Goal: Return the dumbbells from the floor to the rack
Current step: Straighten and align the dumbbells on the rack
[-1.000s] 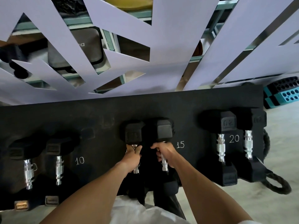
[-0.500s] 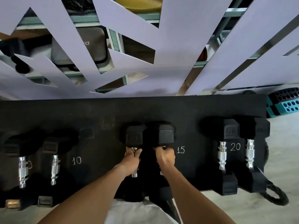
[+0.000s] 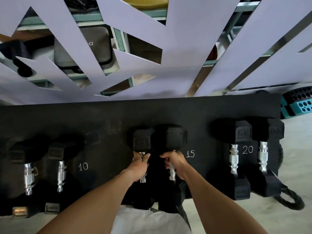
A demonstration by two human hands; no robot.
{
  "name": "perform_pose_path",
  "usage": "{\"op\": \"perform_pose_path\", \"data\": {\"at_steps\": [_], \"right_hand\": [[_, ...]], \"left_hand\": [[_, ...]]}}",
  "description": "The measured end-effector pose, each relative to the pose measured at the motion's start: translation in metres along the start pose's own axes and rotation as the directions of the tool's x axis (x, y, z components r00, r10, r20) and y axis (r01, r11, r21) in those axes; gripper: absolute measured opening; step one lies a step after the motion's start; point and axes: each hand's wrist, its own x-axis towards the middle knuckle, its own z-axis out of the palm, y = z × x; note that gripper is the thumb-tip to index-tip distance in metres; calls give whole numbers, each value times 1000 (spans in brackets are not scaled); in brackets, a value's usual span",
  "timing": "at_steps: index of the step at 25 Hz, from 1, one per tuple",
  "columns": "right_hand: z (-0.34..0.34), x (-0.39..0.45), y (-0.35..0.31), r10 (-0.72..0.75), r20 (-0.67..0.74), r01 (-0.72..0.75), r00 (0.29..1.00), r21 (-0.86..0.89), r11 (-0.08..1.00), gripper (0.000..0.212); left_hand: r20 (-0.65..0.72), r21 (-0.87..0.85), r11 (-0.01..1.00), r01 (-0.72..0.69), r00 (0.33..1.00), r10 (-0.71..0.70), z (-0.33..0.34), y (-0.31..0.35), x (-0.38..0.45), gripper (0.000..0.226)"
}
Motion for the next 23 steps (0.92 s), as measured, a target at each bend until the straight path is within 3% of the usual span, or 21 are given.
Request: {"op": "perform_pose_path", "data": {"at_steps": [2, 4, 6, 10, 13, 16, 20, 23], "right_hand": [[8, -2, 7, -84, -202, 78, 976, -39, 996, 21], [23, -3, 22, -218, -476, 139, 852, -194, 971, 17], [33, -4, 27, -254, -563, 116, 786, -269, 956, 17], [19, 6, 10, -36, -466, -58, 884, -186, 981, 17], [12, 1, 5, 0, -281, -12, 960, -42, 999, 14], [7, -1, 3, -13, -116, 7, 993, -50, 999, 30], [5, 5, 5, -43, -69, 40, 997, -46, 998, 26], [8, 7, 14, -69, -126, 63, 990, -47, 997, 17]], "left_hand": [[18, -19, 1000, 2, 1000, -1, -1, 1, -3, 60], [13, -26, 1000, 1, 1000, -1, 0, 3, -4, 60], [-5, -2, 1000, -13, 1000, 13, 0, 3, -2, 63], [5, -1, 1000, -4, 1000, 4, -1, 2, 0, 65], [10, 20, 1000, 7, 1000, -8, -2, 2, 0, 65], [17, 22, 1000, 10, 1000, -11, -1, 2, -1, 62], [7, 35, 999, -11, 1000, 10, -1, -1, 3, 63], [18, 16, 1000, -9, 1000, 9, -1, -3, 3, 58]]}}
